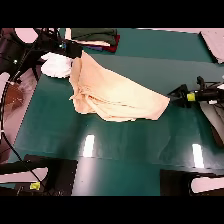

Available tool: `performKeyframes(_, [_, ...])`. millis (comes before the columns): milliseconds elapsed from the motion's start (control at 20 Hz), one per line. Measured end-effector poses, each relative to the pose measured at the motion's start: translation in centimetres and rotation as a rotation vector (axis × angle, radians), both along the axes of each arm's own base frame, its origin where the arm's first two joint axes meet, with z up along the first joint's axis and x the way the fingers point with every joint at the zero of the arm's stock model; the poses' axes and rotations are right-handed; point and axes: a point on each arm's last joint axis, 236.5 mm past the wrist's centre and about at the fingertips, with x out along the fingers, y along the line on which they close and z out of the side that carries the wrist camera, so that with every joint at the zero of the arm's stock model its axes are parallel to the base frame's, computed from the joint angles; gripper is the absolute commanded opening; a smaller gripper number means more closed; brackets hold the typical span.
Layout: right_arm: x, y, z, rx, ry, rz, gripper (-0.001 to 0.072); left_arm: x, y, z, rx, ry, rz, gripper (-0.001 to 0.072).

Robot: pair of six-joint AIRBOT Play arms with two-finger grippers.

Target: Fold the shirts.

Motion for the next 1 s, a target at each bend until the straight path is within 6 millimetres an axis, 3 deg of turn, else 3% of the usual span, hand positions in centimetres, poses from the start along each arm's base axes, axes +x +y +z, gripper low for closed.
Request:
performKeyframes(250, [3.1, 1.4, -0.6, 0.025, -0.014, 0.005, 0.0494, 0.0, 0.2, -0.1, 0.013, 0.001, 0.001, 0.0034])
performKeyframes(300, [3.4, 1.6, -0.5, 0.025, -0.019, 0.008, 0.0411, 0.0, 0.3, -0.2, 0.017, 0.003, 0.001, 0.0033])
performKeyframes(400, [4.0, 1.7, -0.1, 0.03, -0.031, 0.013, 0.0142, 0.0, 0.4, -0.2, 0.021, 0.003, 0.002, 0.0033])
performKeyframes(450, [4.3, 1.7, 0.1, 0.028, -0.038, 0.015, 0.0043, 0.0, 0.4, -0.2, 0.023, 0.002, 0.003, 0.0033])
performKeyframes(600, [5.6, 2.2, 1.5, 0.008, -0.122, 0.042, 0.0018, 0.1, 0.5, -0.1, 0.025, -0.005, 0.005, 0.0034])
performKeyframes(800, [7.6, 3.6, 9.5, -0.017, -0.385, 0.132, 0.0018, 0.9, 1.1, 1.2, 0.028, -0.053, 0.038, 0.0033])
performKeyframes(900, [6.6, 5.2, 13.9, -0.033, -0.498, 0.212, 0.0017, 1.4, 1.3, 2.1, 0.02, -0.08, 0.057, 0.0033])
performKeyframes(1000, [5.2, 6.4, 16.9, -0.067, -0.576, 0.277, 0.0017, 1.6, 1.4, 2.8, 0.011, -0.095, 0.071, 0.0033])
